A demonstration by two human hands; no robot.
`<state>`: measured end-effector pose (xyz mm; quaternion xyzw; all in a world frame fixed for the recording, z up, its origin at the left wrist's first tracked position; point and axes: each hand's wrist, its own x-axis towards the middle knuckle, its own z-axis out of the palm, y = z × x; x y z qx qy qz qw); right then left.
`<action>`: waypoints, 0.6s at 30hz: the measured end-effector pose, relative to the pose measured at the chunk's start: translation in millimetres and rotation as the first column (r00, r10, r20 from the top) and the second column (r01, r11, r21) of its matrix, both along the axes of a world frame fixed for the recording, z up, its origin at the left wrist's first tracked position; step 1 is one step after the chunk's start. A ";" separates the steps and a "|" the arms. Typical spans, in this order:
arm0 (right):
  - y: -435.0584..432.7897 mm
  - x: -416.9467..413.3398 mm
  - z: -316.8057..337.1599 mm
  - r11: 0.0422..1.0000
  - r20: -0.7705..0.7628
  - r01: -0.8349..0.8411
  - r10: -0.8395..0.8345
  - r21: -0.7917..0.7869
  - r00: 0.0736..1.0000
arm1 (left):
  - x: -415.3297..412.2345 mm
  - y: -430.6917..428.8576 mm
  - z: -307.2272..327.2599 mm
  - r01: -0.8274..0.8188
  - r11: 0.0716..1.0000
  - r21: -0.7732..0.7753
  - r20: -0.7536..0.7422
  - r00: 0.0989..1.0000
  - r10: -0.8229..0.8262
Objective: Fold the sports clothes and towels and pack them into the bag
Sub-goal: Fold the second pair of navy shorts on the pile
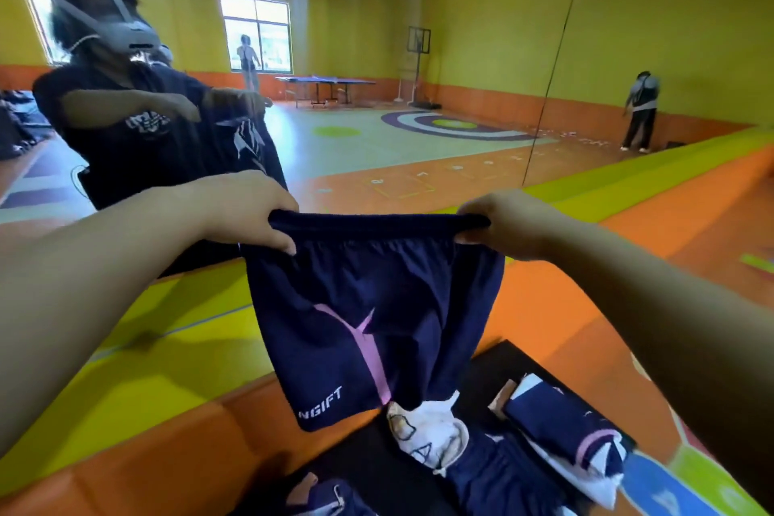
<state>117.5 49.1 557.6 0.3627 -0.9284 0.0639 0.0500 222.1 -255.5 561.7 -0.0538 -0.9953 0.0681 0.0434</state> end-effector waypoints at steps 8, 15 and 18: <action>8.7 6.4 2.8 0.970 0.093 -0.141 0.162 -0.200 0.982 | -1.6 15.0 -41.0 -0.072 0.972 -0.223 0.145 0.984 0.106; -4.0 19.5 -6.1 0.966 0.118 -0.226 0.240 -0.123 0.964 | -8.5 11.4 -37.0 -0.254 0.875 -0.411 -0.055 0.966 0.254; -8.7 24.5 -7.0 0.953 0.132 -0.277 0.292 -0.119 0.947 | -5.9 9.8 -39.6 -0.182 0.858 -0.480 -0.012 0.980 0.201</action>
